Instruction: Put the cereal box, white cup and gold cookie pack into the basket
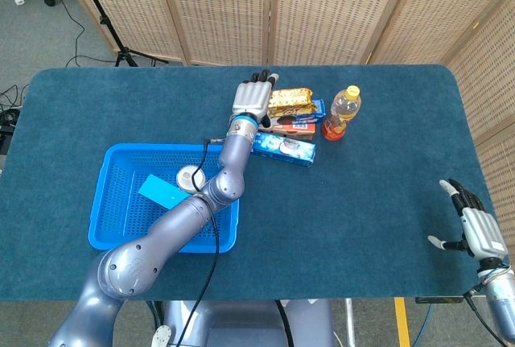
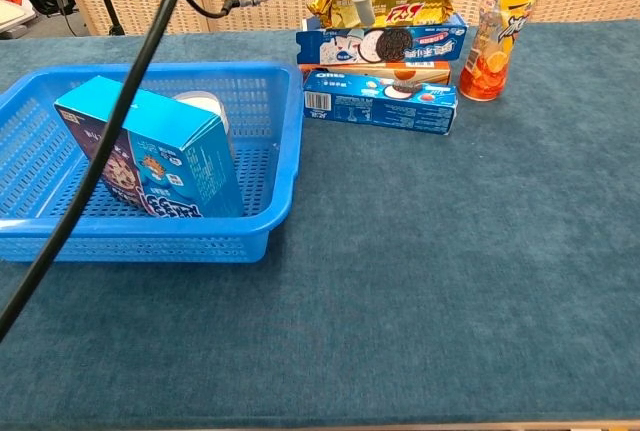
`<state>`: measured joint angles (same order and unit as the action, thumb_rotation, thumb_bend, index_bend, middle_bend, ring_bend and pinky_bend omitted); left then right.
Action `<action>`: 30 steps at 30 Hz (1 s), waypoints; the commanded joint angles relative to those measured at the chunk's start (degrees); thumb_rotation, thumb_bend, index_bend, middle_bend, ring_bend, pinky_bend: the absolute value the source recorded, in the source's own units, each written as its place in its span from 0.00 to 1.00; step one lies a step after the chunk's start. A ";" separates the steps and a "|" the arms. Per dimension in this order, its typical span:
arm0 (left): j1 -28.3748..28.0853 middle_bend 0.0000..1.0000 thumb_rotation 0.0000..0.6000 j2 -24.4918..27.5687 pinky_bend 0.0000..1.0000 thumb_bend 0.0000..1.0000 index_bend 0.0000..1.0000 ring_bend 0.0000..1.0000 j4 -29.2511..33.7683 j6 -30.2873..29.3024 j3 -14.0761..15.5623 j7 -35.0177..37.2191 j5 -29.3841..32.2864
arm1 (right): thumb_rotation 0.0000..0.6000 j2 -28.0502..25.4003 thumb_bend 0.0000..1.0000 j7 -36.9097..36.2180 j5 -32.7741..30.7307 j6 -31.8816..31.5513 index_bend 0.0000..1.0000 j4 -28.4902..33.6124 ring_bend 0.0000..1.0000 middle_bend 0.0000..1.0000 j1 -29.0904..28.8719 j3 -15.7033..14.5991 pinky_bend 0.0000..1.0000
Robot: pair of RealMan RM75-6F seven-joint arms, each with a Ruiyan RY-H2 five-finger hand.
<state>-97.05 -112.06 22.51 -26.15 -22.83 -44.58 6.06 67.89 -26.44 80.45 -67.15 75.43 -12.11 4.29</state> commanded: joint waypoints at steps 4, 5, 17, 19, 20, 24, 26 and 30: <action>-0.98 0.00 1.00 -2.86 0.18 0.15 0.13 0.00 -4.17 2.08 -3.01 -1.84 -1.26 | 1.00 0.02 0.16 -0.41 0.04 0.08 0.00 -0.24 0.00 0.00 -0.03 -0.04 0.05; -1.07 0.00 1.00 -3.14 0.18 0.16 0.15 0.00 -4.58 2.22 -3.28 -1.97 -1.46 | 1.00 0.02 0.16 -0.47 0.00 0.11 0.00 -0.28 0.00 0.00 -0.03 -0.02 0.04; -1.18 0.17 1.00 -6.99 0.27 0.35 0.46 0.18 -10.05 2.22 -6.91 -0.70 -9.05 | 1.00 -0.08 0.16 -1.18 0.09 -0.10 0.00 -0.57 0.00 0.00 0.03 0.01 0.04; -1.02 0.19 1.00 -7.35 0.28 0.37 0.49 0.20 -10.45 1.99 -7.33 -0.27 -10.55 | 1.00 -0.13 0.16 -1.08 0.12 -0.21 0.00 -0.49 0.00 0.00 0.05 0.02 0.04; -0.93 0.20 1.00 -7.49 0.29 0.38 0.52 0.21 -10.64 1.81 -7.51 0.04 -11.35 | 1.00 -0.15 0.16 -1.05 0.10 -0.25 0.00 -0.44 0.00 0.00 0.07 0.03 0.04; -0.37 0.25 1.00 -7.84 0.32 0.40 0.59 0.25 -11.18 1.08 -8.26 1.39 -14.42 | 1.00 -0.22 0.16 -0.87 0.11 -0.42 0.00 -0.28 0.00 0.00 0.13 0.03 0.04; -0.10 0.26 1.00 -7.75 0.32 0.40 0.60 0.26 -11.29 0.89 -8.79 2.11 -15.69 | 1.00 -0.26 0.16 -0.79 0.11 -0.40 0.00 -0.21 0.00 0.00 0.13 0.01 0.04; 0.22 0.28 1.00 -6.68 0.32 0.43 0.64 0.26 -11.21 -0.10 -9.75 3.71 -18.63 | 1.00 -0.28 0.16 -0.48 0.22 -0.52 0.00 -0.03 0.00 0.00 0.13 -0.03 0.04</action>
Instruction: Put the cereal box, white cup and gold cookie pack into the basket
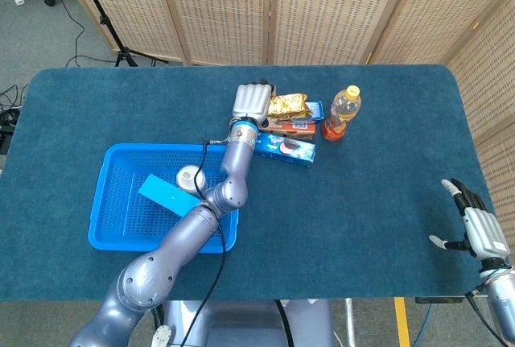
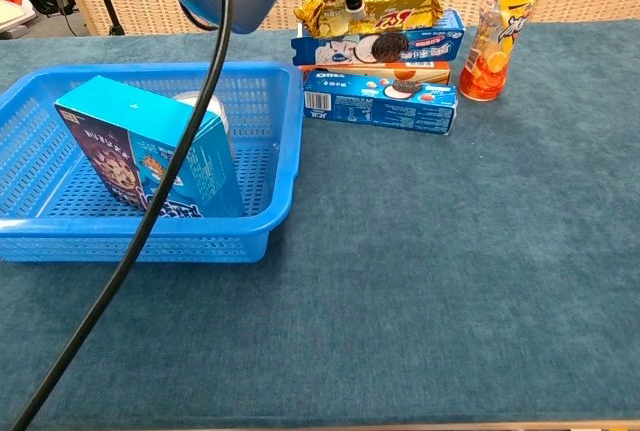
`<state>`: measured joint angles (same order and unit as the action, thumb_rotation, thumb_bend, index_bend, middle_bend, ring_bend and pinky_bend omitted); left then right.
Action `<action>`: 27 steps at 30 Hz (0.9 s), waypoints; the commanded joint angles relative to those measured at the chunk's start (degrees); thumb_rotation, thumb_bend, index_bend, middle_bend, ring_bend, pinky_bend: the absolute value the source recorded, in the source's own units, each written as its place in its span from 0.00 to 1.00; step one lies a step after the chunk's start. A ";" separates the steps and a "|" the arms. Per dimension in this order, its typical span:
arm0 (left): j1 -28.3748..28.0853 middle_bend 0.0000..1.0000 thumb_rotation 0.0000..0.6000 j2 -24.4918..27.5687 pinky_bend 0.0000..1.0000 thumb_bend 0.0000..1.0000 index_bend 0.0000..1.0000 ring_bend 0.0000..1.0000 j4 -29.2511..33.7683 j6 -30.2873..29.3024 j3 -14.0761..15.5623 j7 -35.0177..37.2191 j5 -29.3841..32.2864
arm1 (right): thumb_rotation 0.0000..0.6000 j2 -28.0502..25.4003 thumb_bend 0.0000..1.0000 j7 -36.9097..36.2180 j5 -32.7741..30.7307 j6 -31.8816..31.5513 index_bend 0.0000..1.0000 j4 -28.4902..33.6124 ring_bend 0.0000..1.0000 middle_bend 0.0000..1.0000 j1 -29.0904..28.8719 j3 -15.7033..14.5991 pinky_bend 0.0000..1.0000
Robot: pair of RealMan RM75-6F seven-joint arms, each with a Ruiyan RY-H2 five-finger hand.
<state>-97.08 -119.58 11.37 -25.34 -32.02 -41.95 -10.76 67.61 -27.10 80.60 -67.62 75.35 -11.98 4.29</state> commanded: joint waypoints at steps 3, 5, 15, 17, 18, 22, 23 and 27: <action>1.17 0.31 1.00 2.46 0.34 0.46 0.69 0.28 1.53 -2.02 -0.82 3.80 -4.88 | 1.00 0.03 0.16 0.66 -0.27 -0.31 0.00 -0.06 0.00 0.00 0.10 0.17 0.04; 1.83 0.32 1.00 3.35 0.34 0.47 0.71 0.29 2.58 -2.71 -1.04 4.88 -6.30 | 1.00 0.01 0.16 0.95 -0.44 -0.45 0.00 -0.04 0.00 0.00 0.17 0.26 0.05; 8.17 0.33 1.00 10.41 0.34 0.48 0.73 0.29 13.79 -6.91 -1.47 6.55 -10.88 | 1.00 0.06 0.16 4.32 0.01 -1.57 0.00 1.41 0.00 0.00 0.36 0.08 0.04; 11.09 0.33 1.00 14.02 0.34 0.48 0.73 0.29 20.17 -8.25 -0.79 6.79 -12.07 | 1.00 0.17 0.16 5.49 0.06 -1.90 0.00 1.67 0.00 0.00 0.41 0.05 0.04; 12.51 0.33 1.00 15.78 0.34 0.48 0.73 0.29 23.57 -9.05 -0.47 6.92 -12.50 | 1.00 0.24 0.16 5.94 0.03 -2.01 0.00 1.75 0.00 0.00 0.41 0.08 0.05; 18.58 0.36 1.00 24.13 0.35 0.48 0.75 0.31 39.54 -13.19 0.89 6.79 -12.51 | 1.00 0.78 0.16 7.72 -0.53 -2.05 0.00 1.69 0.00 0.00 0.45 0.17 0.04; 19.86 0.37 1.00 26.16 0.35 0.48 0.76 0.32 43.20 -13.99 1.24 6.64 -12.15 | 1.00 0.87 0.16 8.10 -0.69 -1.87 0.00 1.67 0.00 0.00 0.40 0.17 0.04; 24.46 0.38 1.00 34.27 0.36 0.48 0.78 0.32 56.98 -16.96 3.25 6.21 -12.17 | 1.00 1.28 0.16 9.80 -1.02 -1.69 0.00 1.70 0.00 0.00 0.31 0.16 0.04</action>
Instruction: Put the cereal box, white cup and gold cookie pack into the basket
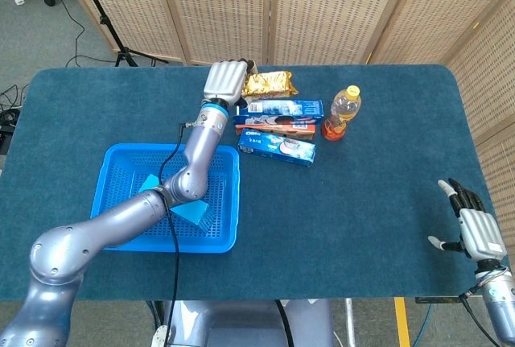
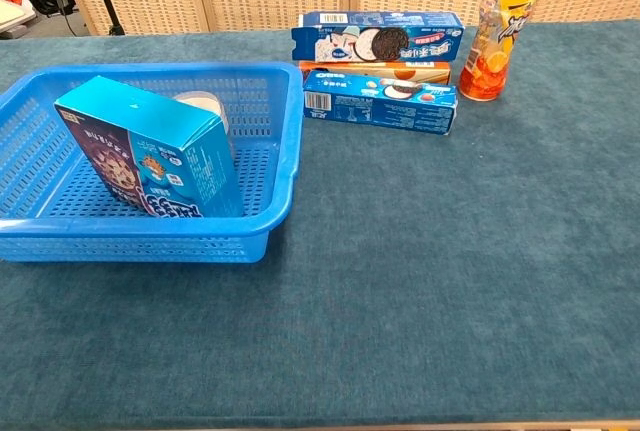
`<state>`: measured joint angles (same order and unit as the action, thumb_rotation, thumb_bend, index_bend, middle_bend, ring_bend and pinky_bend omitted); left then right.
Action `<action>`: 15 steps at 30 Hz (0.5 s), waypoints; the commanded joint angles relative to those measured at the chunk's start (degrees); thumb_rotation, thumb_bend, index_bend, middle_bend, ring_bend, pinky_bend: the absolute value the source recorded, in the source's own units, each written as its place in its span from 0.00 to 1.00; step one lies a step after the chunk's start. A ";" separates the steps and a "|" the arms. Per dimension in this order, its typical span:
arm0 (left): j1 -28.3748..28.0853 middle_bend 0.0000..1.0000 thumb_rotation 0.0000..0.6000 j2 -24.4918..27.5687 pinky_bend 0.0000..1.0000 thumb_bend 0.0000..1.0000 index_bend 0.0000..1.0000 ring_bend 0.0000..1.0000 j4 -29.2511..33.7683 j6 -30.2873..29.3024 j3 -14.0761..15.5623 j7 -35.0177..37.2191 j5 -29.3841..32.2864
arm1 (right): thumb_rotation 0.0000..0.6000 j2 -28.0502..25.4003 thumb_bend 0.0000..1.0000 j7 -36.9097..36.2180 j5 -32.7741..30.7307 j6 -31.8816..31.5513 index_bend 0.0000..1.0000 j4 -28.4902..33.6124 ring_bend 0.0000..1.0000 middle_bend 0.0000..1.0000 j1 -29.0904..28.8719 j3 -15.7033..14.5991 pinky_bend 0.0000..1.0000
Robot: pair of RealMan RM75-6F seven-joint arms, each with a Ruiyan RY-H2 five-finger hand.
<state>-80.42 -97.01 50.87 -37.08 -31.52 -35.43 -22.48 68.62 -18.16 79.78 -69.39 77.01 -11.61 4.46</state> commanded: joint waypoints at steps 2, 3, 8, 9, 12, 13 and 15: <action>9.92 0.38 1.00 15.52 0.36 0.48 0.78 0.32 23.50 -6.31 3.81 0.02 -1.56 | 1.00 0.41 0.16 1.61 -0.25 0.01 0.00 0.17 0.00 0.00 -0.05 -0.03 0.04; 10.98 0.38 1.00 17.32 0.36 0.47 0.78 0.32 26.31 -6.80 4.32 0.34 -2.26 | 1.00 0.48 0.16 1.97 -0.27 -0.02 0.00 0.22 0.00 0.00 -0.05 -0.04 0.04; 17.29 0.38 1.00 27.56 0.36 0.47 0.78 0.33 41.09 -9.14 7.43 2.68 -8.15 | 1.00 0.82 0.16 3.92 -0.42 -0.16 0.00 0.62 0.00 0.00 -0.08 -0.07 0.04; 18.13 0.38 1.00 28.68 0.36 0.47 0.78 0.33 42.50 -9.49 7.99 3.15 -9.48 | 1.00 0.85 0.16 4.15 -0.41 -0.19 0.00 0.70 0.00 0.00 -0.07 -0.09 0.04; 20.09 0.38 1.00 31.82 0.36 0.47 0.78 0.32 45.38 -9.55 9.62 4.64 -12.55 | 1.00 0.94 0.16 4.72 -0.40 -0.31 0.00 0.88 0.00 0.00 -0.05 -0.11 0.04; 20.50 0.38 1.00 32.57 0.36 0.47 0.78 0.32 45.88 -9.46 9.95 5.18 -13.08 | 1.00 0.94 0.16 4.86 -0.38 -0.31 0.00 0.95 0.00 0.00 -0.05 -0.14 0.04; 21.50 0.38 1.00 34.25 0.36 0.47 0.78 0.33 47.17 -9.38 10.49 6.47 -14.14 | 1.00 0.96 0.16 5.10 -0.30 -0.36 0.00 1.07 0.00 0.00 -0.05 -0.18 0.04</action>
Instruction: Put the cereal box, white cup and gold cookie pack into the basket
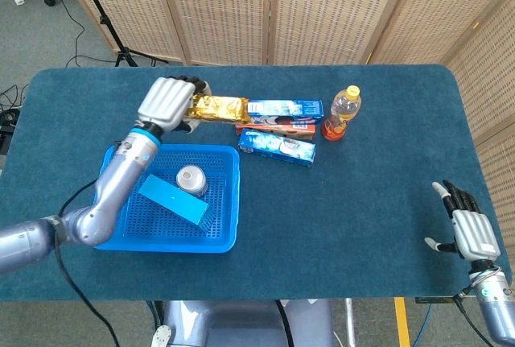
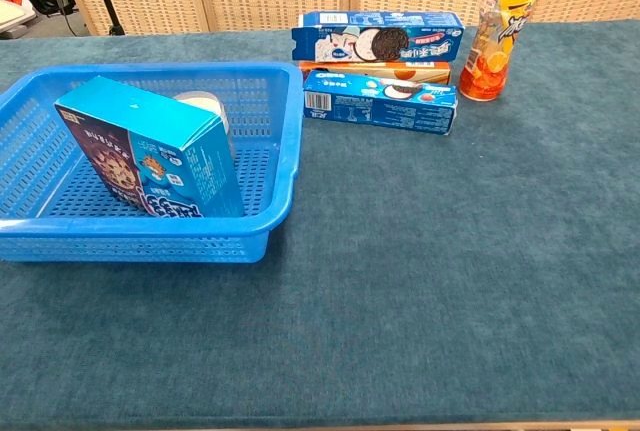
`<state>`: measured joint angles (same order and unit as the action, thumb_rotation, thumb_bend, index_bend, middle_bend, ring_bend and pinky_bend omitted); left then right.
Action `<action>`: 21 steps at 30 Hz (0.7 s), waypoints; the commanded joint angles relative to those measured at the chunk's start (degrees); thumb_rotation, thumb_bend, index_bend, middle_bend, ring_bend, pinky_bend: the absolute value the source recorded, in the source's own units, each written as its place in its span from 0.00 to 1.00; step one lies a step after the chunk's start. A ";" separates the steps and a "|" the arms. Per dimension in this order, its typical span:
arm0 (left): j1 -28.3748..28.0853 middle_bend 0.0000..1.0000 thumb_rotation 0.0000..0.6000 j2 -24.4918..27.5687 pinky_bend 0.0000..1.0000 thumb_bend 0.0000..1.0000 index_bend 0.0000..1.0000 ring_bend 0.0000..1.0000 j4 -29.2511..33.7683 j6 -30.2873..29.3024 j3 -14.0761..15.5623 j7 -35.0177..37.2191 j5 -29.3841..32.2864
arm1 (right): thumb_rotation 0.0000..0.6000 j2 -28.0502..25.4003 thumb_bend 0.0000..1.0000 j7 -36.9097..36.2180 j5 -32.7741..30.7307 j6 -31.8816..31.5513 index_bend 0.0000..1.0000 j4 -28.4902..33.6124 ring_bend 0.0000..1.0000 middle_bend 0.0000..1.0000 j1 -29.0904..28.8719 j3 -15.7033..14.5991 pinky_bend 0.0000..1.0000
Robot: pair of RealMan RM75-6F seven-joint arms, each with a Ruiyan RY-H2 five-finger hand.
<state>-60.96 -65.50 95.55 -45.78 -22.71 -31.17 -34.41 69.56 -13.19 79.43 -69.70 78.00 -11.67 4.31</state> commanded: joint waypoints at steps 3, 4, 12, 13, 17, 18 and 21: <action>4.35 0.38 1.00 5.62 0.36 0.47 0.78 0.32 5.46 -1.02 2.33 5.17 -4.69 | 1.00 0.03 0.16 0.39 0.06 -0.26 0.00 0.20 0.00 0.00 0.06 0.02 0.04; 5.19 0.38 1.00 6.44 0.36 0.47 0.78 0.32 6.30 -1.10 2.61 6.35 -6.02 | 1.00 0.04 0.16 0.50 0.04 -0.26 0.00 0.23 0.00 0.00 0.06 0.02 0.04; 7.92 0.38 1.00 8.26 0.36 0.47 0.78 0.33 8.20 -0.57 5.25 10.99 -12.17 | 1.00 0.17 0.16 1.06 0.10 -0.26 0.00 0.44 0.00 0.00 0.04 -0.05 0.05; 8.06 0.38 1.00 8.44 0.36 0.47 0.78 0.33 8.40 -0.69 5.49 11.15 -12.66 | 1.00 0.18 0.16 1.08 0.08 -0.30 0.00 0.43 0.00 0.00 0.05 -0.04 0.05; 8.65 0.38 1.00 9.76 0.36 0.47 0.78 0.32 9.22 -0.85 6.75 11.41 -13.80 | 1.00 0.21 0.16 1.02 -0.12 -0.36 0.00 0.26 0.00 0.00 0.07 0.13 0.05; 8.88 0.38 1.00 10.11 0.36 0.47 0.78 0.32 9.39 -0.76 7.14 11.54 -13.91 | 1.00 0.25 0.16 0.98 -0.13 -0.35 0.00 0.19 0.00 0.00 0.06 0.15 0.04; 9.35 0.37 1.00 10.82 0.36 0.45 0.78 0.32 9.76 -0.46 8.09 11.90 -14.21 | 1.00 0.33 0.16 0.88 -0.15 -0.22 0.00 0.02 0.00 0.00 0.02 0.13 0.04</action>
<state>-51.75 -54.82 105.18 -46.33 -14.80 -19.40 -48.49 69.89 -12.32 79.28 -69.92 78.01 -11.64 4.44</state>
